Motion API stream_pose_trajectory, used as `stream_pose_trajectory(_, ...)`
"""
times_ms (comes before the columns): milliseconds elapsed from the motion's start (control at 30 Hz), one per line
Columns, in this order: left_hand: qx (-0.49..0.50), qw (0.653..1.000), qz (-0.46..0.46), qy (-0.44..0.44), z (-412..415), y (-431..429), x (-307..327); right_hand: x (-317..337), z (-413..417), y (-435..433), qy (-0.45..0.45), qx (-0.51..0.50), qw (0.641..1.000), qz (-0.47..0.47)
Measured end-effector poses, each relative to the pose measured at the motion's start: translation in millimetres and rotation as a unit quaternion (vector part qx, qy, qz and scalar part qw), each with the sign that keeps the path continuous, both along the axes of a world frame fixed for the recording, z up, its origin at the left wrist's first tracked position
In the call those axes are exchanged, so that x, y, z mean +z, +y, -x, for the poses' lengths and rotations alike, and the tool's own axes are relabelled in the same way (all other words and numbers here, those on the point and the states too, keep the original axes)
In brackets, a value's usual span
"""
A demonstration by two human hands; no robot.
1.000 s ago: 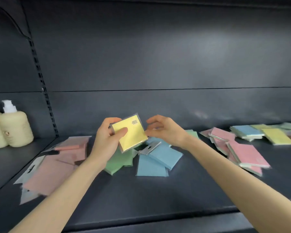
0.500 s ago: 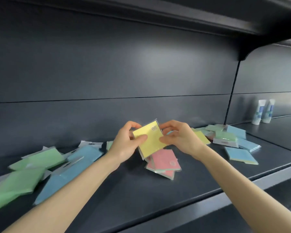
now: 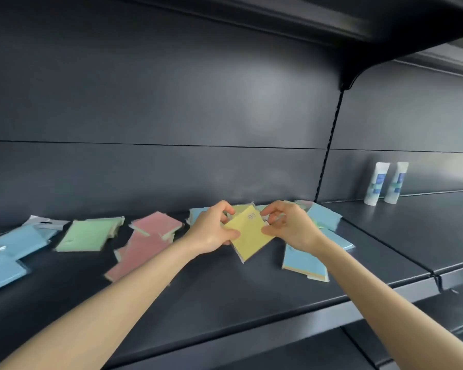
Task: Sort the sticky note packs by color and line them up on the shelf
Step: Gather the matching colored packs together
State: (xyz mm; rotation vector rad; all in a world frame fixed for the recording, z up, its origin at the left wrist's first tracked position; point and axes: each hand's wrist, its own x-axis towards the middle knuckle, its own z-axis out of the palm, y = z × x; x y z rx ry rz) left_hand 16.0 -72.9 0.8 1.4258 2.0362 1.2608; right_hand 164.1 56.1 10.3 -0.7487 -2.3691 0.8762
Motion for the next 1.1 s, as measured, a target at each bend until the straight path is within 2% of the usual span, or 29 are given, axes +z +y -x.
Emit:
stream_pose_trajectory(167,0.027,0.991,0.072,0.111,-2,31,-3,-5,2,32,-0.019,-0.003,1.0,-0.021)
stream_pose_trajectory(267,0.031,0.981,0.118,0.148,2,45,-5,-8,7,46,-0.032,0.001,0.999,-0.032)
stream_pose_trajectory(400,0.023,0.953,0.177,0.245,4,56,-7,-13,13,57,-0.068,0.0,0.996,-0.063)
stream_pose_trajectory(467,0.039,0.925,0.18,0.332,1,59,-4,-11,10,64,-0.064,-0.007,0.995,-0.074)
stream_pose_trajectory(533,0.043,0.917,0.138,0.372,-4,62,-3,-9,1,71,-0.065,-0.017,0.993,-0.093)
stream_pose_trajectory(667,-0.027,0.957,0.056,0.283,-26,72,-5,-13,-26,90,-0.107,-0.042,0.986,-0.119)
stream_pose_trajectory(733,-0.062,0.959,0.055,0.271,-40,78,-6,-15,-41,99,-0.105,-0.055,0.986,-0.114)
stream_pose_trajectory(900,-0.107,0.938,0.142,0.297,-72,93,-11,-22,-80,119,-0.12,-0.066,0.987,-0.087)
stream_pose_trajectory(1000,-0.092,0.936,0.188,0.283,-90,99,-16,-29,-99,128,-0.144,-0.034,0.986,-0.072)
stream_pose_trajectory(1100,-0.053,0.947,0.191,0.251,-110,104,-16,-35,-115,138,-0.149,0.005,0.988,-0.049)
